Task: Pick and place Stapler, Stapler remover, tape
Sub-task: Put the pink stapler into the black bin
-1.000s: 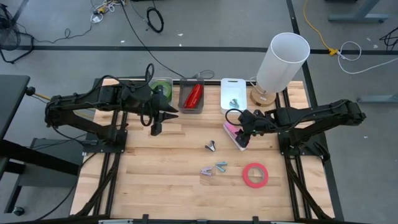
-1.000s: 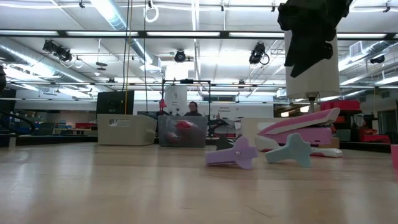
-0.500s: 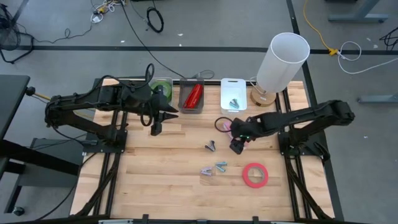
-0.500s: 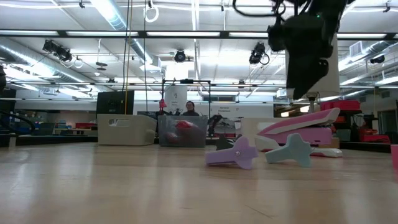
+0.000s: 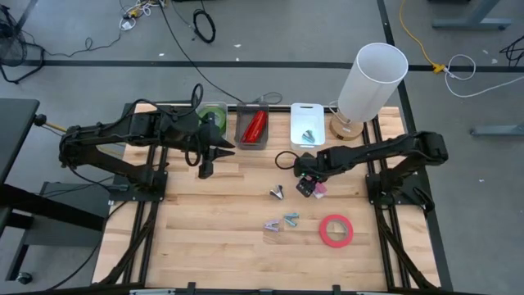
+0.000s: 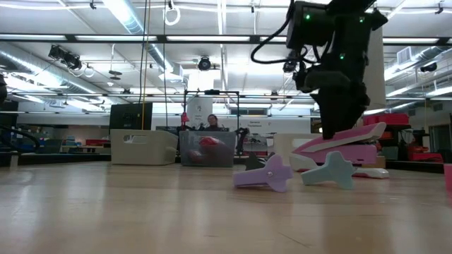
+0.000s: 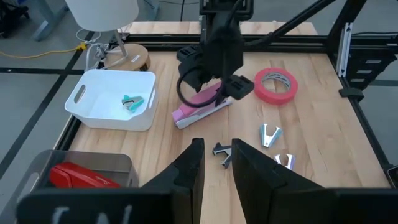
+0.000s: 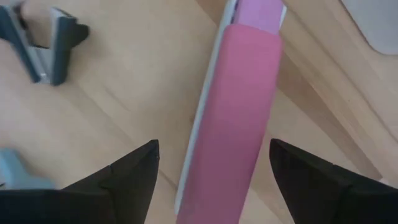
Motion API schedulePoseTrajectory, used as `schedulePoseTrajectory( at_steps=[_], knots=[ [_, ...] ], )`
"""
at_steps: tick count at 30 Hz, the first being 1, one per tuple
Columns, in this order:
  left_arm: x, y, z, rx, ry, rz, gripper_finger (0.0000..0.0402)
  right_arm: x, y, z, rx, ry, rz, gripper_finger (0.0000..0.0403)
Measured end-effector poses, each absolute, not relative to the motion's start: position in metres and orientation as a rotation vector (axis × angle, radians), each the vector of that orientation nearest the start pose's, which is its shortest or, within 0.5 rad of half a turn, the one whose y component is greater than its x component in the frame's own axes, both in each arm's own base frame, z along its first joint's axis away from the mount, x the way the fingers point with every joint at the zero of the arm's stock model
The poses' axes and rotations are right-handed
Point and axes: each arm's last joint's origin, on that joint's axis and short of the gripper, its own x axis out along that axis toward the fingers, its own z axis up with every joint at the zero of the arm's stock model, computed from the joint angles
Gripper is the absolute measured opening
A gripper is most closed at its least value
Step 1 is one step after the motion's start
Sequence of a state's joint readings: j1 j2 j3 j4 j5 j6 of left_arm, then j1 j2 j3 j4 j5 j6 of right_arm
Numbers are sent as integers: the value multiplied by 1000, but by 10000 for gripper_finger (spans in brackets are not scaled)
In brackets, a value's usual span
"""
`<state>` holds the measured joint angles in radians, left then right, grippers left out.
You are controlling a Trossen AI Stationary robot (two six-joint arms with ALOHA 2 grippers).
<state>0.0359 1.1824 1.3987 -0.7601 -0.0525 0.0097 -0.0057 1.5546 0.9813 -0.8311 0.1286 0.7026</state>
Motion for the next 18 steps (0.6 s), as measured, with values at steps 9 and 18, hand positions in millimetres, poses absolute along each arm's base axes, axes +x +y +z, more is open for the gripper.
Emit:
schedulePoseTrajectory(
  at_steps=[9,18],
  knots=[
    [229,10,409,16,544,90,83,274,-14,177,523,1338,-626,299],
    [229,10,409,22,545,110,83,275,-14,177,534,1329,-632,247]
  ],
)
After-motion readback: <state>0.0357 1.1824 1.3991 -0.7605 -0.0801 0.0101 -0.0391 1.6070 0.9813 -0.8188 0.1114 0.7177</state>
